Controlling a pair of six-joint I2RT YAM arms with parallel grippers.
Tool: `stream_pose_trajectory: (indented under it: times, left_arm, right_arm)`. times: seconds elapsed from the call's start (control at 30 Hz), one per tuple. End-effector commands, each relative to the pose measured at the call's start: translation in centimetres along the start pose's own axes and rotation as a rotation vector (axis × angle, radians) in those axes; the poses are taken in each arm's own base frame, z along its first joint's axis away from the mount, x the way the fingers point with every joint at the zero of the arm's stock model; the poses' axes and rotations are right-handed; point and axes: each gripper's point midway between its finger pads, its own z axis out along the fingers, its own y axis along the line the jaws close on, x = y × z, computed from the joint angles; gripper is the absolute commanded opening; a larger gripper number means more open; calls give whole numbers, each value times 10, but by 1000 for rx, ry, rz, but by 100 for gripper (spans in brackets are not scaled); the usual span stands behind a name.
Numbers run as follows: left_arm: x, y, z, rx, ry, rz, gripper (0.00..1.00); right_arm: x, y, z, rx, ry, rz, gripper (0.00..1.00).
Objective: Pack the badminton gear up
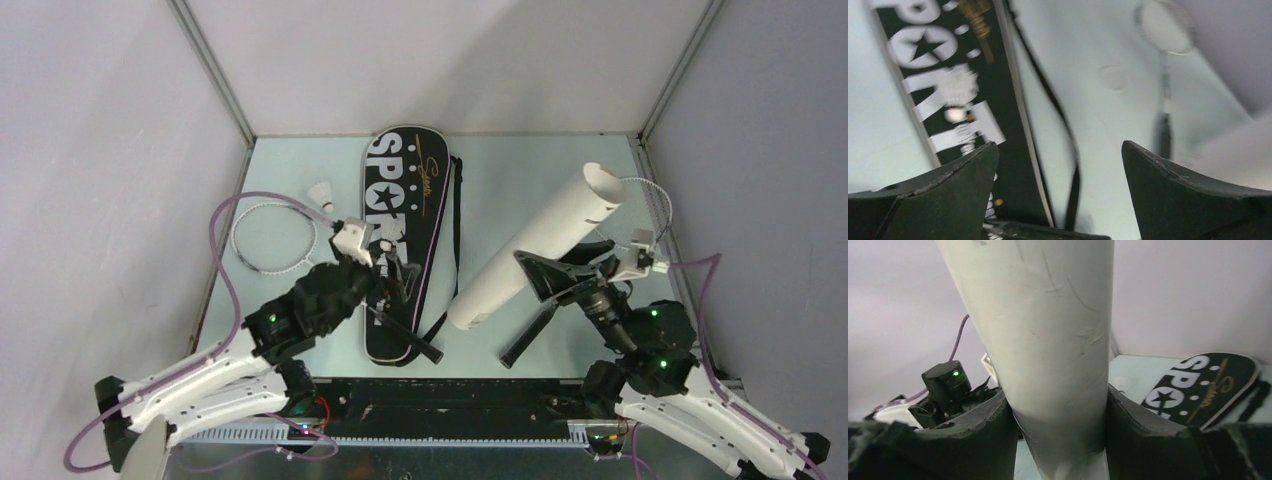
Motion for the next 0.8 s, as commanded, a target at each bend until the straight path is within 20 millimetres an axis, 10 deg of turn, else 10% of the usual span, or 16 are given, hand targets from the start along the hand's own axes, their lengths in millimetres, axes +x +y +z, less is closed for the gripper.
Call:
stream_pose_trajectory:
  times: [0.0,0.27,0.57,0.77]
  left_arm:
    - [19,62,19,-280,142,-135,100]
    - [46,150,46,-632,253,-331,89]
    - [77,237,-15,-1228,265,-513,89]
    - [90,253,-64,-1468,250,-683,84]
  right_arm:
    - [-16,-19,-16,85,-28,-98,42]
    - [-21,-25,-27,115,-18,-147,42]
    - [-15,-27,-28,114,11,-171,42]
    - [-10,-29,-29,119,32,-170,41]
